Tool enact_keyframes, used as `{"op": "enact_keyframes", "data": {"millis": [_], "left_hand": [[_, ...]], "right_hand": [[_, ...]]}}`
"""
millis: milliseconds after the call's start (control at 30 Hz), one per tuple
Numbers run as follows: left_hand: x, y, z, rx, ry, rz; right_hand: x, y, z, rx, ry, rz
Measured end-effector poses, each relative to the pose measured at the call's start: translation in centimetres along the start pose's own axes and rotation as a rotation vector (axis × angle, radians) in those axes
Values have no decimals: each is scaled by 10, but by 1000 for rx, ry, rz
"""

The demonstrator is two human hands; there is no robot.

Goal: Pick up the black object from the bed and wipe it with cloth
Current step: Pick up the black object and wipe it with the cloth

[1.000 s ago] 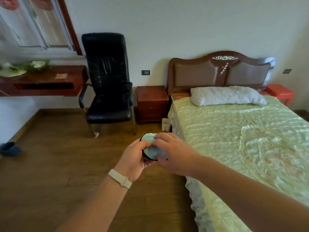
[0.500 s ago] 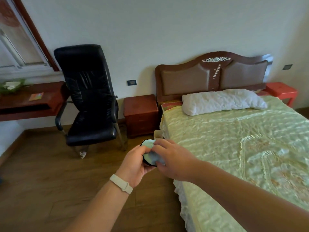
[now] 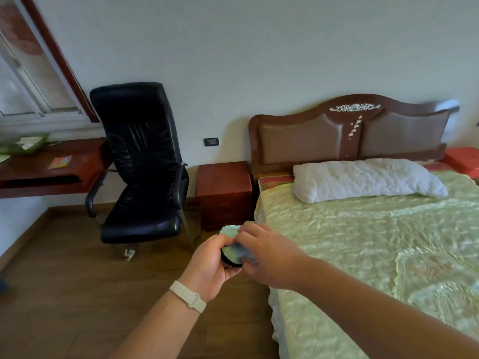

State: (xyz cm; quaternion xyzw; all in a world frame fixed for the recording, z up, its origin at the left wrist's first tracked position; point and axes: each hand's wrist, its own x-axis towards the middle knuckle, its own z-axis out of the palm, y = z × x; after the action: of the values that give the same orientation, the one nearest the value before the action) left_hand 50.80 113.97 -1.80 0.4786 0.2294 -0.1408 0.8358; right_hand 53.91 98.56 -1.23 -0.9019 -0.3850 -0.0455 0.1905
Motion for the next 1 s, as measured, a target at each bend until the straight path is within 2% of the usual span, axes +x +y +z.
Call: {"op": "enact_keyframes", "data": {"millis": [133,267,600,1000], "left_hand": [[41,30,-10,14,-4,16],[90,61,-28,10,-32,23],[208,181,-76,-22,-70,21],[326,236,-85,-49,-78,-24]], "right_hand": [[42,18,10,25,36,7],[99,40,23,1,3,22],[259,72,41,-30,17,34],[362,148,65,1,-15,43]]}}
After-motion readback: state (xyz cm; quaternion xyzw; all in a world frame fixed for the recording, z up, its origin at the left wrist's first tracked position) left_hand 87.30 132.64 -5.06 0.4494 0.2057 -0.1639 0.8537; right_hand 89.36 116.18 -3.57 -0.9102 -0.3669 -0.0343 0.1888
